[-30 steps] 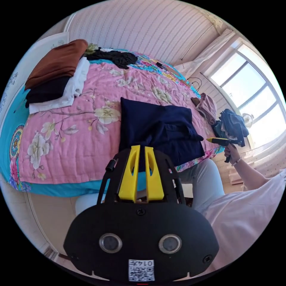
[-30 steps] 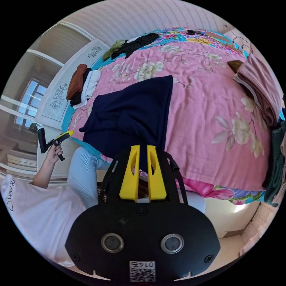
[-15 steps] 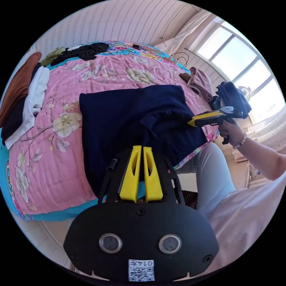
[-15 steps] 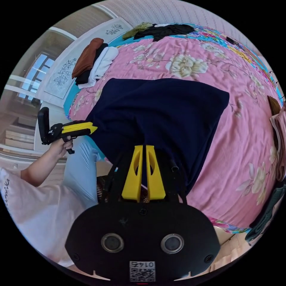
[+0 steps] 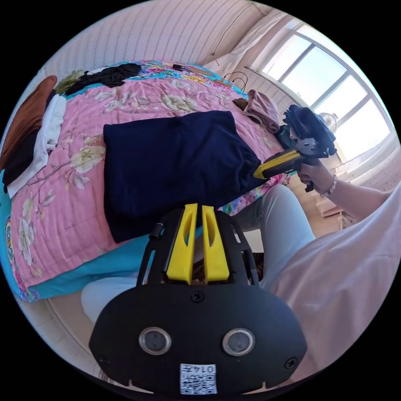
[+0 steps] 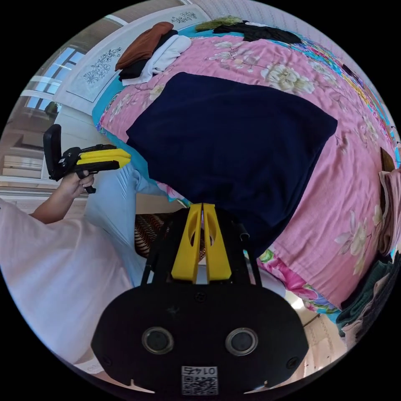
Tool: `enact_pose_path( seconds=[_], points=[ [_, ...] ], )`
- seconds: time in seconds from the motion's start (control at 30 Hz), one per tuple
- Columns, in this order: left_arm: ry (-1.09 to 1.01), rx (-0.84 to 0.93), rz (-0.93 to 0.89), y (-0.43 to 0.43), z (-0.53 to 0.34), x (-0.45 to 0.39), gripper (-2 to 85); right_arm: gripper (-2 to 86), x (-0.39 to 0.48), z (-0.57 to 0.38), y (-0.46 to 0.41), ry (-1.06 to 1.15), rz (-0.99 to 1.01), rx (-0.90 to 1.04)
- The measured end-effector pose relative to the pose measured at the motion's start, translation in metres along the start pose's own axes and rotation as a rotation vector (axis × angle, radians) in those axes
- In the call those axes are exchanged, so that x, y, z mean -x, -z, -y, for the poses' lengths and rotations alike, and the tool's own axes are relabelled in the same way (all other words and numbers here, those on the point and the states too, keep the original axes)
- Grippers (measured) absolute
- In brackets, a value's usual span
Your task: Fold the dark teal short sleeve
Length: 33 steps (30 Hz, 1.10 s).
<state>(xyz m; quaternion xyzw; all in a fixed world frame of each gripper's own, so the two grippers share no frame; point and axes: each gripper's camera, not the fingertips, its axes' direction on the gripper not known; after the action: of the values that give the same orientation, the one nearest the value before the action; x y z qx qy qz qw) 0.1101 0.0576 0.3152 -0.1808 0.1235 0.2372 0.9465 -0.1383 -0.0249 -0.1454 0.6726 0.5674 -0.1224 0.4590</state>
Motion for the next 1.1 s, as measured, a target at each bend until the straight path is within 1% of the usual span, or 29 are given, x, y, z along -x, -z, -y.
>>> enact_pose_path(
  seconds=[0.13, 0.27, 0.4, 0.43, 0.53, 0.57, 0.67, 0.73, 0.8, 0.87, 0.93, 0.97, 1.0, 1.07, 1.1],
  points=[
    [-0.115, -0.013, -0.014, -0.029, 0.020, -0.035, -0.9, -0.2, 0.029, 0.050, 0.010, 0.068, -0.109, -0.012],
    [-0.221, 0.036, 0.040, -0.069, 0.040, -0.069, -1.0, -0.3, 0.056, 0.118, 0.013, 0.138, -0.247, -0.017],
    [-0.249, 0.120, 0.123, -0.114, 0.038, -0.078, -1.0, -0.4, 0.065, 0.173, 0.016, 0.112, -0.346, -0.063],
    [-0.266, 0.098, 0.120, -0.118, 0.035, -0.080, -1.0, -0.4, 0.063, 0.189, 0.007, 0.090, -0.369, -0.039],
    [-0.338, 0.071, 0.155, -0.123, 0.027, -0.093, -1.0, -0.7, 0.049, 0.218, -0.042, 0.035, -0.338, 0.184],
    [-0.349, 0.062, 0.163, -0.124, 0.025, -0.095, -1.0, -0.8, 0.051, 0.220, -0.038, 0.042, -0.347, 0.124],
    [-0.368, 0.048, 0.144, -0.123, 0.020, -0.101, -1.0, -0.9, 0.055, 0.238, -0.040, 0.087, -0.346, 0.264],
    [-0.362, 0.055, 0.111, -0.116, 0.021, -0.105, -1.0, -0.8, 0.060, 0.245, -0.030, 0.131, -0.319, 0.304],
    [-0.370, 0.011, 0.107, -0.106, 0.019, -0.111, -1.0, -0.8, 0.063, 0.249, -0.010, 0.142, -0.307, 0.231],
    [-0.362, 0.025, 0.114, -0.112, 0.019, -0.113, -1.0, -0.6, 0.055, 0.256, 0.003, 0.104, -0.357, 0.161],
    [-0.348, 0.094, 0.118, -0.129, 0.017, -0.113, -1.0, -0.6, 0.041, 0.263, -0.010, 0.063, -0.377, 0.195],
    [-0.349, 0.080, 0.114, -0.136, 0.013, -0.113, -1.0, -0.6, 0.029, 0.266, -0.026, 0.034, -0.369, 0.241],
    [-0.359, 0.063, 0.118, -0.138, 0.010, -0.114, -1.0, -0.6, 0.024, 0.265, -0.033, 0.018, -0.352, 0.246],
    [-0.359, 0.061, 0.125, -0.140, 0.009, -0.117, -1.0, -0.7, 0.006, 0.264, -0.034, -0.109, -0.280, 0.188],
    [-0.358, 0.061, 0.129, -0.141, 0.008, -0.119, -1.0, -0.8, 0.002, 0.262, -0.034, -0.123, -0.264, 0.186]
  ],
)
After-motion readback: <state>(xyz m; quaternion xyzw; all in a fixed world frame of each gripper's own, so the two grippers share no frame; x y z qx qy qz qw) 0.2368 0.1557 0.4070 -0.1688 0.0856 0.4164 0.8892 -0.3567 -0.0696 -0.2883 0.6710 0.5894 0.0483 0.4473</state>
